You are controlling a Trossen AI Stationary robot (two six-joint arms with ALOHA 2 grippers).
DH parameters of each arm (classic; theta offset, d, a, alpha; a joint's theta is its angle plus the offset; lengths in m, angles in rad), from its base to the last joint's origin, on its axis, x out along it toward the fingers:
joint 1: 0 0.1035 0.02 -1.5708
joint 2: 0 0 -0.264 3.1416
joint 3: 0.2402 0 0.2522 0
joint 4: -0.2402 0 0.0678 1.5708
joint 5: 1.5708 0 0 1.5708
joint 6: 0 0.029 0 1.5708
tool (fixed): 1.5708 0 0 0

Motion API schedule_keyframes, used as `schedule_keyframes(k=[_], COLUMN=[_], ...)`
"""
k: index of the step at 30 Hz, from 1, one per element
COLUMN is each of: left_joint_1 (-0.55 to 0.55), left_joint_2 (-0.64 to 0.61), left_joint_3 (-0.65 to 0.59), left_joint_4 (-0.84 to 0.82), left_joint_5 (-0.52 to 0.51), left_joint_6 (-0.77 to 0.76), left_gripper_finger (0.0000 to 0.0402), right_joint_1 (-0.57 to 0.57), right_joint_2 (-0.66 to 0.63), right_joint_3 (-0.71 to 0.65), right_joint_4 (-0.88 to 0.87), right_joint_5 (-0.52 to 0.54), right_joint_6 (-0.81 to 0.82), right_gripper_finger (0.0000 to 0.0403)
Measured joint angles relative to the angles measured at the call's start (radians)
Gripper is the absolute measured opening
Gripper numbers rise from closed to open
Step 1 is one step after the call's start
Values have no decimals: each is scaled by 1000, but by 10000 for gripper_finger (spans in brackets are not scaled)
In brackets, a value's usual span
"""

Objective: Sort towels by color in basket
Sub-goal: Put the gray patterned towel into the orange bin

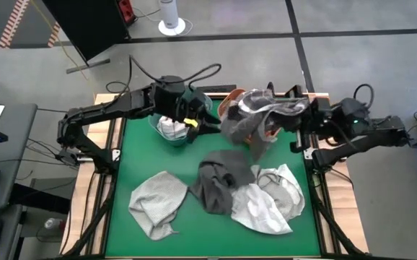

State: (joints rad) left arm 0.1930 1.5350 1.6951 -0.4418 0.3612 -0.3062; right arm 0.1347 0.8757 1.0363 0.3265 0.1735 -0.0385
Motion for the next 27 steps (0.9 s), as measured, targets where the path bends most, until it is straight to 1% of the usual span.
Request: schedule_keyframes(k=[3, 5, 8, 11, 14, 17, 20, 23, 25, 27], left_joint_1=[-11, -8, 5, 16, 23, 37, 66, 101, 117, 129], left_joint_2=[0, -1, -1, -13, -38, -68, -102, -134, -148, -153], left_joint_3=[0, 0, 0, 0, 0, 0, 0, 0, 0, 0], left_joint_4=[-8, -23, -70, -153, -226, -239, -253, -279, -288, -290], left_joint_5=[1, 1, 0, 0, 0, 0, 0, -1, -1, -9], left_joint_6=[85, 116, 141, 174, 223, 272, 294, 292, 287, 279], left_gripper_finger=[185, 185, 185, 185, 185, 185, 185, 185, 185, 185], right_joint_1=[-2, -18, -69, -154, -255, -347, -413, -469, -503, -524], right_joint_2=[2, 13, 38, 74, 110, 153, 192, 211, 211, 209], right_joint_3=[53, 89, 140, 178, 199, 212, 222, 229, 229, 229], right_joint_4=[-2, -1, -2, -6, -7, 7, 47, 55, -16, -144], right_joint_5=[10, 46, 117, 144, 145, 149, 195, 204, 204, 204], right_joint_6=[-98, -179, -268, -307, -292, -254, -251, -236, -174, -92], right_gripper_finger=[28, 28, 28, 29, 30, 29, 29, 30, 30, 29])
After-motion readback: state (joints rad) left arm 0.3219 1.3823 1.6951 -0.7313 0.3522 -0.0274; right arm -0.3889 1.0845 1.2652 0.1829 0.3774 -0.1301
